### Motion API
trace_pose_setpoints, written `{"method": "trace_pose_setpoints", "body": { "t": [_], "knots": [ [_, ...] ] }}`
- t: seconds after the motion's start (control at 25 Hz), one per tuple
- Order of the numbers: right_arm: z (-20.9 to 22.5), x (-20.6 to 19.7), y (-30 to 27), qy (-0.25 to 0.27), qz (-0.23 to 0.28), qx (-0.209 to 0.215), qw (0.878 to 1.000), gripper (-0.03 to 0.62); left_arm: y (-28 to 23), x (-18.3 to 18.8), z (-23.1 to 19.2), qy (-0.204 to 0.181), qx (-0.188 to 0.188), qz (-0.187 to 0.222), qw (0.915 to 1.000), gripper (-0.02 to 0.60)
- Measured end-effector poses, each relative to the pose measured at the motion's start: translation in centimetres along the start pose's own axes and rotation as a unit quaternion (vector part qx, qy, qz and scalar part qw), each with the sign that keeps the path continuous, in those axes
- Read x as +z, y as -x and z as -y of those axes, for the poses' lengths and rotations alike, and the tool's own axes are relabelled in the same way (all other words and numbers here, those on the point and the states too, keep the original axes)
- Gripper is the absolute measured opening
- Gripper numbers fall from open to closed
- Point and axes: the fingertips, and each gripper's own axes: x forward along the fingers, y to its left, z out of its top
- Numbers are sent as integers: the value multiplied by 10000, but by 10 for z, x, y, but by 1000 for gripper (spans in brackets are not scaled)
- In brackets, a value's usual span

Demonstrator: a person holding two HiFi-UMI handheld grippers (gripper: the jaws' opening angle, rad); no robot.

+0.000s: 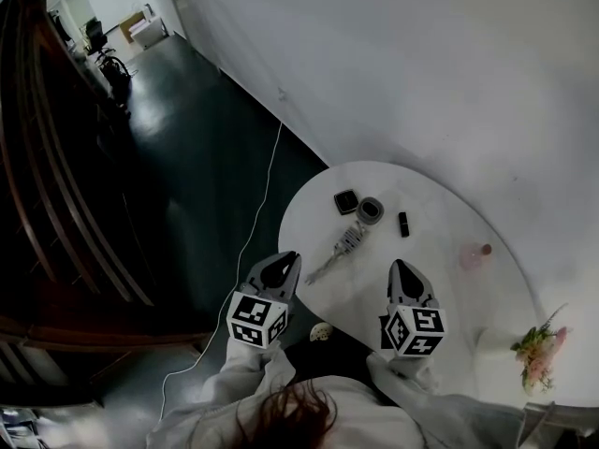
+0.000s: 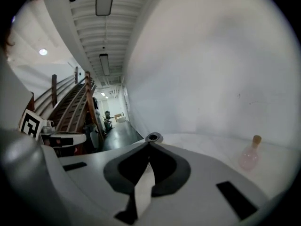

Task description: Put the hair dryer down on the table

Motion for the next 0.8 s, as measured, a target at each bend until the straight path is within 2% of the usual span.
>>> {"method": "trace_pose_setpoints", "body": {
  "t": [0.08, 0.16, 0.32, 0.48, 0.8],
  "knots": [
    [1, 9, 4, 178, 107, -36, 9998, 49, 1, 8, 3, -425, 175, -24, 9989, 34],
    [2, 19, 9, 213, 242, -58, 9995, 49, 3, 16, 0, -574, 349, 47, 9977, 32],
    [11, 33, 18, 62, 481, -137, 9987, 48, 7, 27, -4, -500, 497, 265, 9972, 32],
    [24, 32, 19, -49, 468, -277, 9985, 48, 5, 26, -7, -401, 590, 291, 9970, 31],
    [30, 42, 23, -91, 639, -238, 9976, 48, 2, 43, -1, -295, 501, 553, 9968, 31]
  ]
}}
